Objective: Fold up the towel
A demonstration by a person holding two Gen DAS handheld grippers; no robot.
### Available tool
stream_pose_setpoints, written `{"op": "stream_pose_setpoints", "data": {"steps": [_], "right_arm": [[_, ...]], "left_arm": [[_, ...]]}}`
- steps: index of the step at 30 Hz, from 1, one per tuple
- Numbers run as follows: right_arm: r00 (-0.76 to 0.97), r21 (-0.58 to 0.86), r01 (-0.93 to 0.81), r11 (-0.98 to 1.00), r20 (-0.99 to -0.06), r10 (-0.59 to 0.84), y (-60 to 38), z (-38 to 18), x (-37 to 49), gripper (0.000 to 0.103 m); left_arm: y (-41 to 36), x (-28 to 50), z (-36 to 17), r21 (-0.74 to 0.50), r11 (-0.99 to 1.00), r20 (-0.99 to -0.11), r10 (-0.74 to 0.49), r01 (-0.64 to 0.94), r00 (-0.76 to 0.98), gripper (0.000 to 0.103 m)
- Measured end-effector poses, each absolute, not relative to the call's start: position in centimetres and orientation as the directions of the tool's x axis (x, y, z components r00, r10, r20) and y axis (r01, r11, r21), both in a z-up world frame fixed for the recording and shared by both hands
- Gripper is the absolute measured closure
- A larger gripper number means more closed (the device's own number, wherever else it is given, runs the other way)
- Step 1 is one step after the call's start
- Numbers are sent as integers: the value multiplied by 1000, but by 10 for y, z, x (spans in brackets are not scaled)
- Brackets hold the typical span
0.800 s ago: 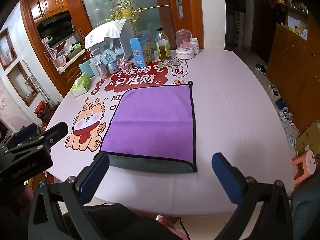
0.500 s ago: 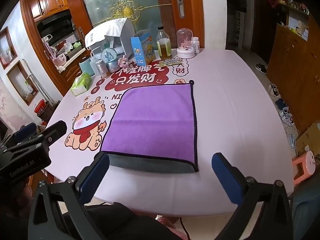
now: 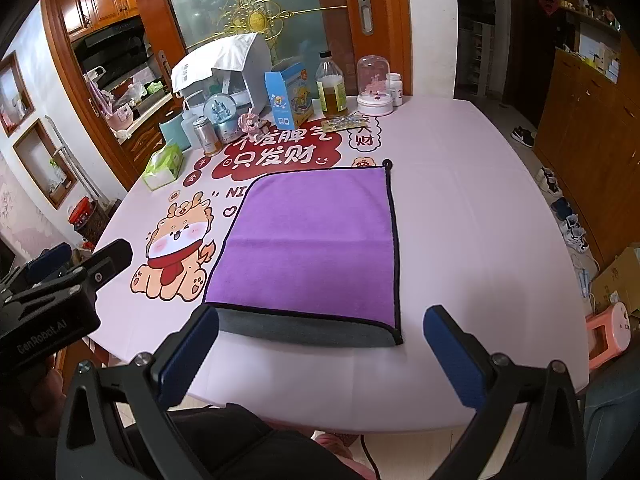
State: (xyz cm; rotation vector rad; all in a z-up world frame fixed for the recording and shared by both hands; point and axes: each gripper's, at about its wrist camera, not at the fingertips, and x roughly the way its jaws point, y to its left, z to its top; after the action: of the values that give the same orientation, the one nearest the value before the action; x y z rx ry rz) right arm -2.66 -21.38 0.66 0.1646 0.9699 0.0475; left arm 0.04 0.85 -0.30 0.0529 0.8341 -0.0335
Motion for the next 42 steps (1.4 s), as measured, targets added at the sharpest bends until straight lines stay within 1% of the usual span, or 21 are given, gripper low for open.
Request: {"op": "stream_pose_setpoints", "data": {"steps": [11, 29, 35, 39, 42], "right_arm": [[561, 150, 10, 989, -819, 118, -197, -1, -28, 1], [559, 155, 0, 988, -819, 129, -204, -3, -33, 1], [568, 150, -17, 989, -812, 133, -208, -3, -34, 1], [589, 121, -40, 992, -799, 122, -210, -5, -37, 1], [591, 136, -51, 989, -795, 140, -214, -9, -37, 1]], "left_arm": [[20, 7, -6, 27, 998, -747, -11, 47, 664, 1], [6, 1, -7, 18, 997, -761, -37, 78, 648, 1], [5, 2, -11, 4, 995, -776, -57, 96, 628, 1], [4, 4, -16, 6, 994, -787, -63, 110, 614, 1], [6, 9, -20, 4, 992, -798, -71, 124, 599, 1]]}}
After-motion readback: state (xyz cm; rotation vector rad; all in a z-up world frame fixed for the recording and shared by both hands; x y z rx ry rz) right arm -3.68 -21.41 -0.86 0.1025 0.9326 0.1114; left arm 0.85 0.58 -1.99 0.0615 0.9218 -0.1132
